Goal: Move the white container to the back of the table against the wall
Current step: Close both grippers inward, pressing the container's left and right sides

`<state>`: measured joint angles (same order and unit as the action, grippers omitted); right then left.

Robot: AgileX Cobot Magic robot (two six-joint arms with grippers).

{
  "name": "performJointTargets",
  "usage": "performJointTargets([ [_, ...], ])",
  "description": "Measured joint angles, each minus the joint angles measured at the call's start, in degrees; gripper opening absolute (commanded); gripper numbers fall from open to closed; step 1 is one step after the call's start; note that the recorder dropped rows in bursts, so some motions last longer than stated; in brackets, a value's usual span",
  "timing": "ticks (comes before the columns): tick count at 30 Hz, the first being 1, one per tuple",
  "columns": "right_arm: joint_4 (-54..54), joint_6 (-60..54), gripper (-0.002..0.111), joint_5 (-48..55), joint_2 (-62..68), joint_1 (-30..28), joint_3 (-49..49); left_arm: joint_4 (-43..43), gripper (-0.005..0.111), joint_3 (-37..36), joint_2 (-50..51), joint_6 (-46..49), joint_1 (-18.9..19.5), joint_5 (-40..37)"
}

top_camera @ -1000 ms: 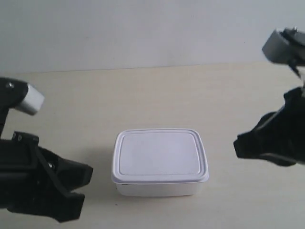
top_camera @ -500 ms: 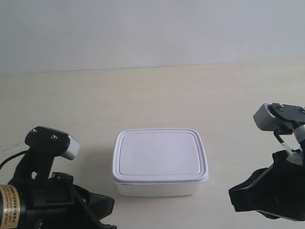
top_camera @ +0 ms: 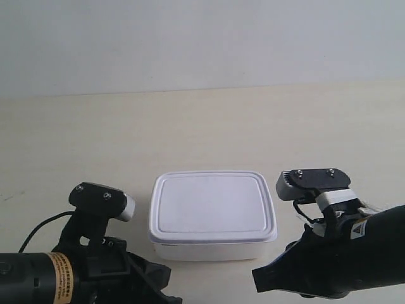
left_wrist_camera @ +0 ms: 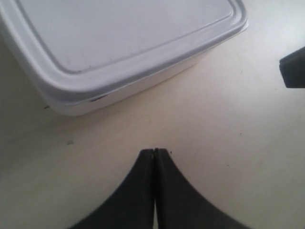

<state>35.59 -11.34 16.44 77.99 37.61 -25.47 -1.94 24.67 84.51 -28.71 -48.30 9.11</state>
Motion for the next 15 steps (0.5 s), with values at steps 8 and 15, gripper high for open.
performJointTargets([
  [8,0.7,0.0,0.000,-4.3,5.8,0.3,0.0,0.0,0.000,2.2,5.8,-0.2,0.0,0.6],
  [15,1.4,-0.4,0.000,-6.0,8.3,0.3,-1.2,-0.9,0.000,2.5,9.6,-0.3,0.0,4.3],
])
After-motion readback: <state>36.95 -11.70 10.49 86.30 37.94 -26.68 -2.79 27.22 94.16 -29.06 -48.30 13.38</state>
